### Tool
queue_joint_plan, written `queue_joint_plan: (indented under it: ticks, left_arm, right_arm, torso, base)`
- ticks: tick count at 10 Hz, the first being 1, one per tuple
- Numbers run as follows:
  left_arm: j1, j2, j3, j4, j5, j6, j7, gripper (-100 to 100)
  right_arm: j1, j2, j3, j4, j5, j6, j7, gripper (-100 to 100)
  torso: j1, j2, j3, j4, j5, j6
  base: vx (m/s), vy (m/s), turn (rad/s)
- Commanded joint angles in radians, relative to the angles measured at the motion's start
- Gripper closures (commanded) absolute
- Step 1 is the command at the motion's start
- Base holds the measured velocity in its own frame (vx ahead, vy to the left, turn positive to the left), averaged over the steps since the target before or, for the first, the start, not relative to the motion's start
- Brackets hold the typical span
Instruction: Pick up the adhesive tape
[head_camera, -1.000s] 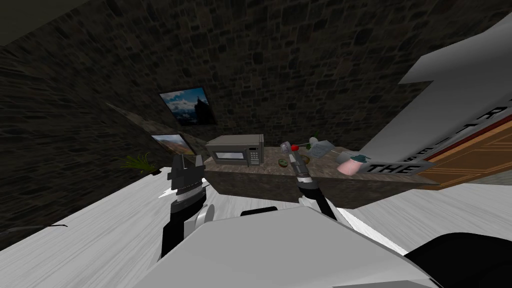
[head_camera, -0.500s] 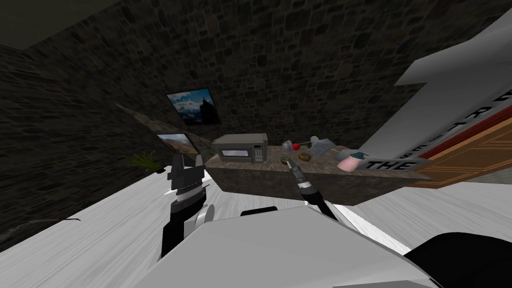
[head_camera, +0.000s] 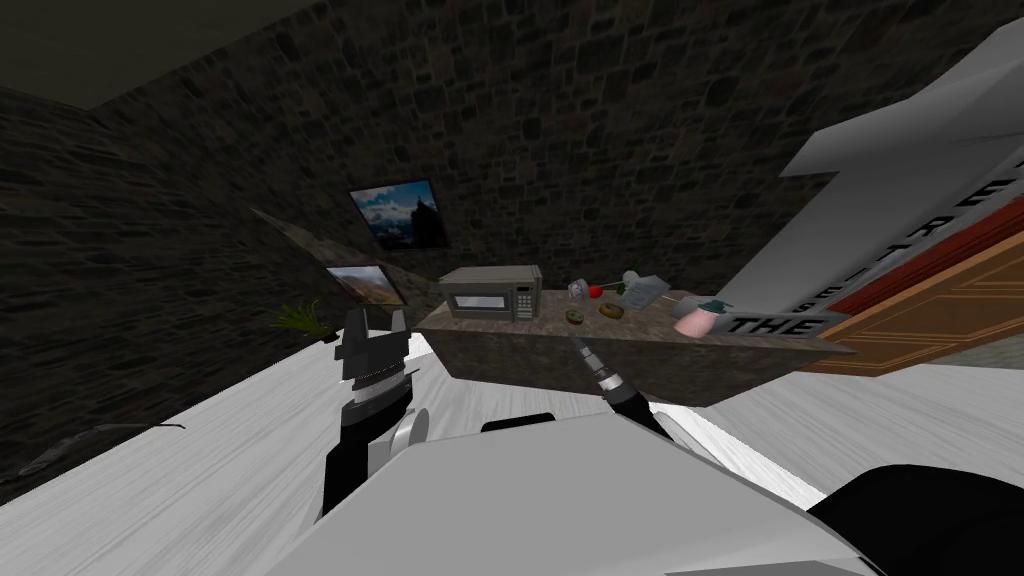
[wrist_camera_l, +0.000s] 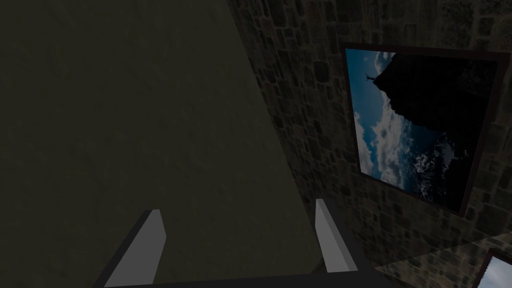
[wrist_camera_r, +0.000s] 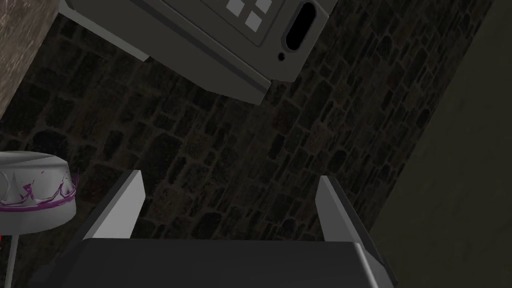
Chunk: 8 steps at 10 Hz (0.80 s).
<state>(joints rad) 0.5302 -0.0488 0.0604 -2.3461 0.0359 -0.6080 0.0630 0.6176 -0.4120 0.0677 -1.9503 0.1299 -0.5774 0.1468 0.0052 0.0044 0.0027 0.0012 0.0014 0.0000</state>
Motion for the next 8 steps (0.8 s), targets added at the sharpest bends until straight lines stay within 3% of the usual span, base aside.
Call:
queue_joint_plan:
  ticks: [1,2,3,8]
  left_arm:
    - [0.0,0.0,0.0,0.0,0.0,0.0,0.0,0]
    - [0.0,0.0,0.0,0.0,0.0,0.0,0.0,0]
    - [0.0,0.0,0.0,0.0,0.0,0.0,0.0,0]
    - [0.0,0.0,0.0,0.0,0.0,0.0,0.0,0]
  right_arm:
    - [0.017,-0.05,0.021,0.037,0.037,0.015,0.005,-100]
    - [0.029,-0.083,0.039,0.079,0.068,0.016,0.01,-100]
    - [0.029,-0.112,0.039,0.081,0.069,0.016,0.01,-100]
    - [0.06,-0.26,0.095,0.201,0.166,0.017,0.028,-100]
  torso:
    - [0.0,0.0,0.0,0.0,0.0,0.0]
    - [0.001,0.0,0.0,0.0,0.0,0.0]
    - [0.004,0.003,0.001,0.0,0.001,0.0]
    - [0.0,-0.003,-0.002,-0.001,0.0,0.0]
  base:
    - [-0.057,0.106,0.052]
    - [-0.119,0.146,0.079]
    - [-0.087,0.105,0.017]
    - [-0.027,0.094,0.063]
